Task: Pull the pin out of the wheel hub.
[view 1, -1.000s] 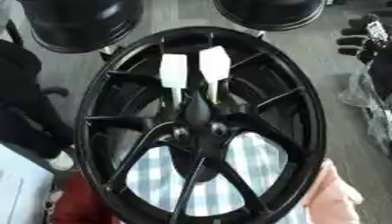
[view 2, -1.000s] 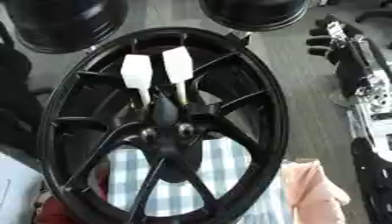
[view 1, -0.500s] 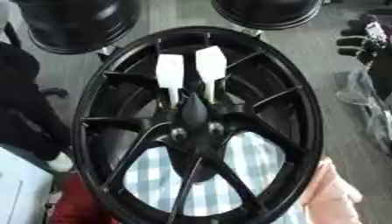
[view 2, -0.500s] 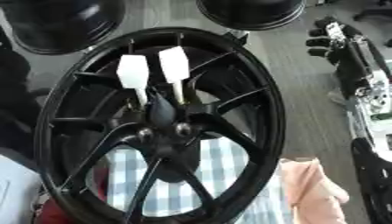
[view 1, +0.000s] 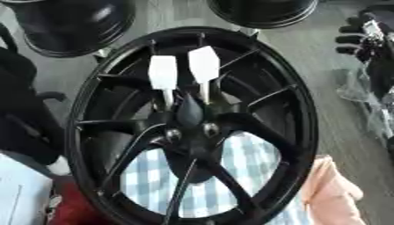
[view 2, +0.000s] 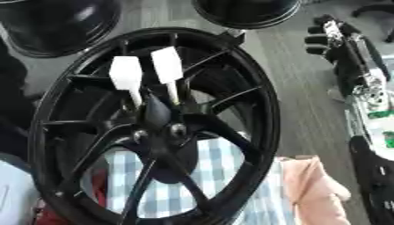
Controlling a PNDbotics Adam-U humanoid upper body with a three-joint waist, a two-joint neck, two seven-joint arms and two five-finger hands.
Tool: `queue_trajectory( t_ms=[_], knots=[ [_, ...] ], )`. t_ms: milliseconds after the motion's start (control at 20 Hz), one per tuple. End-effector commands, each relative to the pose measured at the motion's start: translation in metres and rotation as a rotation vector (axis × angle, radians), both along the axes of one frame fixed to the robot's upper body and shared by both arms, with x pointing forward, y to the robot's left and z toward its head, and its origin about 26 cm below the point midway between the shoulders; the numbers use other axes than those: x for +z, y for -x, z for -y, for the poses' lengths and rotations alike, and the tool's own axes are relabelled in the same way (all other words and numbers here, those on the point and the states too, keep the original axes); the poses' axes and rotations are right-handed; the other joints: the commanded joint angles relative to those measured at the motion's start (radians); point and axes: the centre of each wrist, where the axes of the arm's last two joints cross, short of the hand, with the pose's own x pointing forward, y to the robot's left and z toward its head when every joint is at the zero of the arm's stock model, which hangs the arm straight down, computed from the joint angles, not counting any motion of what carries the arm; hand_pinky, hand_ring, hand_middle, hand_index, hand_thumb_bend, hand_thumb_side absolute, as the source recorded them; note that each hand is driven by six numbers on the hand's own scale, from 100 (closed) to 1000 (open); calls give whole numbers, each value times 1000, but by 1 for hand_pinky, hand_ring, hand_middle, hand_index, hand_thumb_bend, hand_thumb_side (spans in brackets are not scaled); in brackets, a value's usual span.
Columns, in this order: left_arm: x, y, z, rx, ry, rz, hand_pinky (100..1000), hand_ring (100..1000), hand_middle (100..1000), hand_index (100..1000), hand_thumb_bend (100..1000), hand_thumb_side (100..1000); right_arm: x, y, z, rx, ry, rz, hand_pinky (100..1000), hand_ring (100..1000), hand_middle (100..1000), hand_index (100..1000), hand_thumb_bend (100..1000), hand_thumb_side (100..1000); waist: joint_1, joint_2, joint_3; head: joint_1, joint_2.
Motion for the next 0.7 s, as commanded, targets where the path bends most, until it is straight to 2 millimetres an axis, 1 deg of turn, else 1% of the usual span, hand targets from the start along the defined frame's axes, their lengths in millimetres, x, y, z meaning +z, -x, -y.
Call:
queue_trajectory(
  t_ms=[50,400,550,700],
  knots=[
    [28,8,-6,25,-203,-37,765,837,745,776,327,490,15,3,3,-1,40,52,768,762,738,796,100,707,2,-34,1,6,-6],
    [51,6,2,-51,-532,-253,804,855,780,814,317,536,14,2,2,18,56,53,764,757,731,791,100,706,8,-36,-2,13,-6],
    [59,3,11,-103,-680,-330,825,863,795,836,327,552,13,2,2,18,60,48,760,752,726,788,100,707,9,-37,-1,8,-9],
    [68,0,20,-144,-776,-368,832,864,799,841,354,552,12,3,3,16,66,42,758,749,722,786,100,708,9,-37,2,1,-13]
  ],
)
